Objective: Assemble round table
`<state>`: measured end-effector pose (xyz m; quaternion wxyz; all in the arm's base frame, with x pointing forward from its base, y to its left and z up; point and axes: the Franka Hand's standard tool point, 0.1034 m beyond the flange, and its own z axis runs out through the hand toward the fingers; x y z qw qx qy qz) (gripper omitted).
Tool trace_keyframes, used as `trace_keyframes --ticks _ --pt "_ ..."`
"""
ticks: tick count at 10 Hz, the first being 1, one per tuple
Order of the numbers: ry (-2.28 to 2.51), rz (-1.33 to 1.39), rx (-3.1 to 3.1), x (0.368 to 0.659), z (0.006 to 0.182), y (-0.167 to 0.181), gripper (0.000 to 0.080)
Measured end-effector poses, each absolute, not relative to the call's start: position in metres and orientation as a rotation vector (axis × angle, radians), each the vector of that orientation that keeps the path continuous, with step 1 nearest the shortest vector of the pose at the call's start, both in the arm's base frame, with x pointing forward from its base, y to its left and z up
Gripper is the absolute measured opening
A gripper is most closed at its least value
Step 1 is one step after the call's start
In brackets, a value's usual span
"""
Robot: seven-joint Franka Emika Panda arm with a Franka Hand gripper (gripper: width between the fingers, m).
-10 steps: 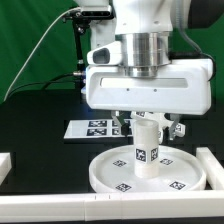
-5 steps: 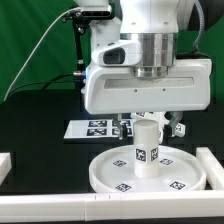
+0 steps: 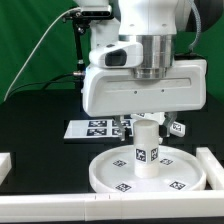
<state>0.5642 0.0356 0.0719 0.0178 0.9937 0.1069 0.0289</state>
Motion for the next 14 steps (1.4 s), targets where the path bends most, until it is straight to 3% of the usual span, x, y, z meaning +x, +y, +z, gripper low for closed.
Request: trace_keyframes --ticks 1,6,14 --pt "0.278 0.091 3.093 0.5642 0.0719 0.0356 0.0404" --pt "-0.366 0.157 3.090 0.5669 0.0702 0.0355 0.0406" --pt "-2.149 0.160 2.447 0.5599 0.0693 0.0413 0.0407"
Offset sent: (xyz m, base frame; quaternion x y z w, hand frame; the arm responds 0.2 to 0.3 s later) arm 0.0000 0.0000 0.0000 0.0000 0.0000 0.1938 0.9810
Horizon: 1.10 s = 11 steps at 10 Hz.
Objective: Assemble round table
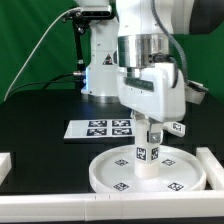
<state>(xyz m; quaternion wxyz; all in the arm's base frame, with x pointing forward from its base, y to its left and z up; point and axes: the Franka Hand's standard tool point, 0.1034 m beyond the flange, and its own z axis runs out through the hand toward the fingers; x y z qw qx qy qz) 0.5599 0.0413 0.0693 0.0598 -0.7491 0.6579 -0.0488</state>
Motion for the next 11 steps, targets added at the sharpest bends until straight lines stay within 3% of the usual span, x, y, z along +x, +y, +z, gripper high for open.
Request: trace_keyframes --ticks 2,3,4,7,11 --pt "2.112 -0.128 -2.140 0.5592 0.0687 0.0418 0.0407" --pt "2.112 -0.127 -2.142 0.5589 0.0679 0.0417 0.0547" --pt "2.060 -0.132 -2.194 0.5589 0.0679 0.0416 0.0617" --pt "1.454 -0.131 -2.660 0.5623 0.0714 0.0421 0.0648" --pt "1.102 -0.155 -2.838 0.5628 0.0711 0.0406 0.0649"
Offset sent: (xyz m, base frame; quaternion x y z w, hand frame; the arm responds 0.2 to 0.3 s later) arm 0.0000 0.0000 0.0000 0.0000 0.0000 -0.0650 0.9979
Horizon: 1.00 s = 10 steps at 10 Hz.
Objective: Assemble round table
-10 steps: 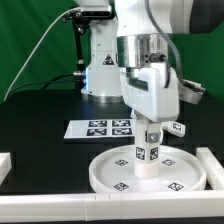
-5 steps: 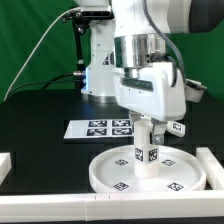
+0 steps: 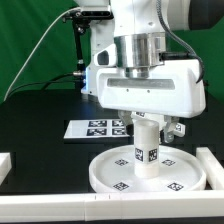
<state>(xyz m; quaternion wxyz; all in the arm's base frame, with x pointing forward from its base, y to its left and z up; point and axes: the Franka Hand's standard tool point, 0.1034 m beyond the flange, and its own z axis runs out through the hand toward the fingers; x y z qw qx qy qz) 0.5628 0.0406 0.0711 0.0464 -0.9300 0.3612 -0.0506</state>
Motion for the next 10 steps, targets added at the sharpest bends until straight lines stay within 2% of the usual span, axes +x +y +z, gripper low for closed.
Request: trace_keyframes --ticks 4,8,10 --pt "0.174 -0.150 -3.120 0.563 0.071 0.050 0.0649" --pt "-0.245 -0.148 -3.157 0.564 0.071 0.046 0.0649" --pt "-0.740 -0.114 -3.116 0.564 0.074 0.045 0.0649"
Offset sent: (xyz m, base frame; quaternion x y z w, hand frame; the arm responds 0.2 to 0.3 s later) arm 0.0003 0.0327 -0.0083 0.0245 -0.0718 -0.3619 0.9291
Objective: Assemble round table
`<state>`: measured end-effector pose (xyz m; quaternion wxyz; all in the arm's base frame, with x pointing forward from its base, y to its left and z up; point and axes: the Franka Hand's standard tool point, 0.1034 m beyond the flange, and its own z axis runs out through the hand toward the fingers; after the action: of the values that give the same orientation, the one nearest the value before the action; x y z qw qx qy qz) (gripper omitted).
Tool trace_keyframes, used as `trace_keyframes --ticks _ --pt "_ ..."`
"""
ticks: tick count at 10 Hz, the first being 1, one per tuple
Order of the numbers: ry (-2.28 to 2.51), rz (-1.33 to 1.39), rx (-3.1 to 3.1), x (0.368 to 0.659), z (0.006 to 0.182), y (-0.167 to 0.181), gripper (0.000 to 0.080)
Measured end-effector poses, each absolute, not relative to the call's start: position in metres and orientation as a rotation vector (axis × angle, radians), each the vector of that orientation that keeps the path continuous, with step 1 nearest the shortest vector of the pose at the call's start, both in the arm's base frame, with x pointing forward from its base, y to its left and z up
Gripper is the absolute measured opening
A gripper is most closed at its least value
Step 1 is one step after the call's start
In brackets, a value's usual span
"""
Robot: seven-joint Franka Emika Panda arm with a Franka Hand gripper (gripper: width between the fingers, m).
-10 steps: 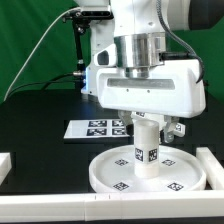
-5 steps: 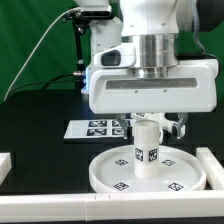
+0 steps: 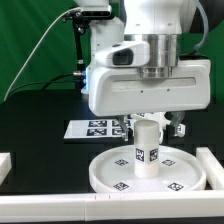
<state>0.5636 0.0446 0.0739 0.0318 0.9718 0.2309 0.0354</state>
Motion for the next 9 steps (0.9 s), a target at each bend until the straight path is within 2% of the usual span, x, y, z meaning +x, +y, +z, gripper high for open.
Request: trace_keyframes --ticks 1,3,8,9 --pt "0.955 0.093 2.903 0.5641 0.0748 0.0444 0.0649" --pt "1.085 0.079 2.843 0.5640 0.0743 0.0406 0.0649" --pt "1.011 0.059 2.878 0.5629 0.0730 0.0395 0.0649" --pt "0.987 0.060 2.887 0.5628 0.0728 0.0393 0.0548"
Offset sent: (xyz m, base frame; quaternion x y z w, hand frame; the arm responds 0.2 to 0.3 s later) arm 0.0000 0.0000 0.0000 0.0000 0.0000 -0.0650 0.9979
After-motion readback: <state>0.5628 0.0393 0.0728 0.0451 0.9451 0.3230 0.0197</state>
